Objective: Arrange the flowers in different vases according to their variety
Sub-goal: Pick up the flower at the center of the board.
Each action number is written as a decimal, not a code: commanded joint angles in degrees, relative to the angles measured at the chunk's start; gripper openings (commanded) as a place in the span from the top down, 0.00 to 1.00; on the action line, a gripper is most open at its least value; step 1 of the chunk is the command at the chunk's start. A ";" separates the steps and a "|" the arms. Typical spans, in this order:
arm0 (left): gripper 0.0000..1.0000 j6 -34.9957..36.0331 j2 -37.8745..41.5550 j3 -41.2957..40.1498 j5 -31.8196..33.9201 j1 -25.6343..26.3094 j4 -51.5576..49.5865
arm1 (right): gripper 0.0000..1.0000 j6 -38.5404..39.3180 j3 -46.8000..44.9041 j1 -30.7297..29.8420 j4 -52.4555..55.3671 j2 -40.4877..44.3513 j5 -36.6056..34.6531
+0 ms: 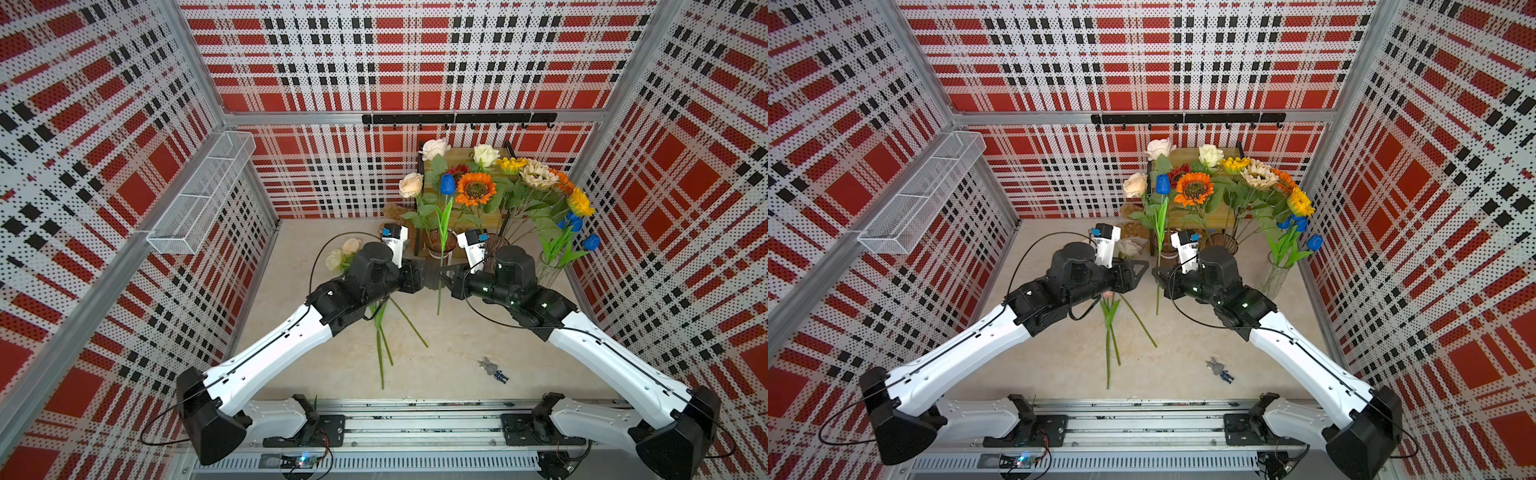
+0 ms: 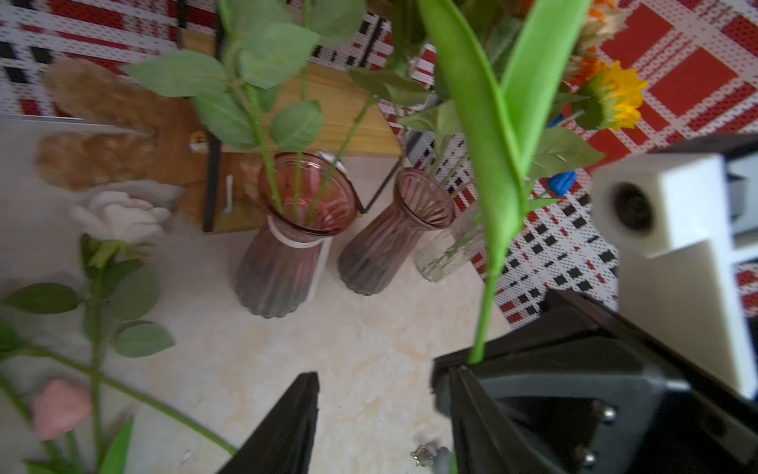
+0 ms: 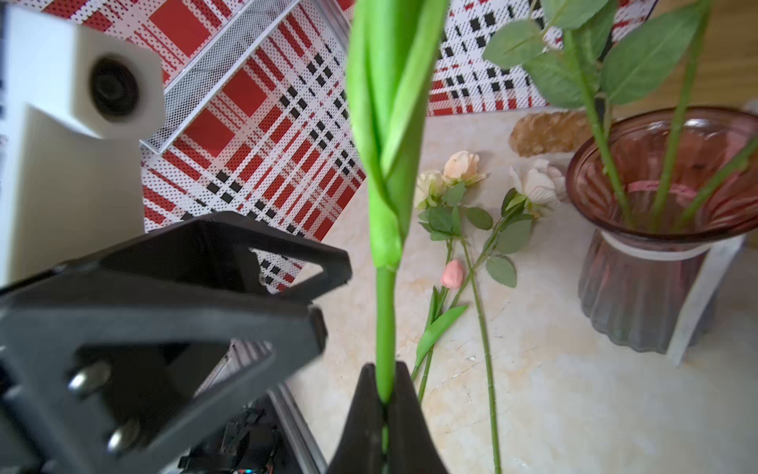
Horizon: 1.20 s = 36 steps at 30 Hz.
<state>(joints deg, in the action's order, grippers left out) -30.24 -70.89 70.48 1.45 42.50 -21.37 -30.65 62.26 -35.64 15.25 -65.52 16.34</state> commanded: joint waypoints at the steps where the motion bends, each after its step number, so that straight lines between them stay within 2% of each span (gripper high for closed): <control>1: 0.42 -2.42 4.81 -2.48 2.11 -6.39 -10.38 | 1.00 4.53 3.27 1.93 6.43 3.14 -7.62; 6: 0.42 -1.67 3.21 -11.21 0.38 -12.44 -19.77 | 1.00 9.33 8.42 7.95 13.02 6.59 -10.93; 8: 0.45 -1.38 0.78 -16.29 -2.44 -14.69 -20.63 | 1.00 11.07 10.68 10.19 15.09 7.61 -11.71; 12: 0.49 -1.18 -4.28 -21.70 -3.77 -14.19 -20.65 | 1.00 14.52 15.69 12.13 19.68 8.12 -15.80; 17: 0.50 -1.75 -10.24 -21.00 -3.24 -12.00 -20.47 | 1.00 16.59 17.02 13.54 21.58 9.12 -19.31; 36: 0.55 -4.39 -20.86 -16.43 -1.11 -5.96 -18.36 | 1.00 17.55 15.09 16.51 23.15 11.64 -19.68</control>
<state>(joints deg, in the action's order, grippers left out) -34.04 -90.41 52.27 -0.78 35.79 -40.42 -13.80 78.00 -19.73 37.52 -55.07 -2.63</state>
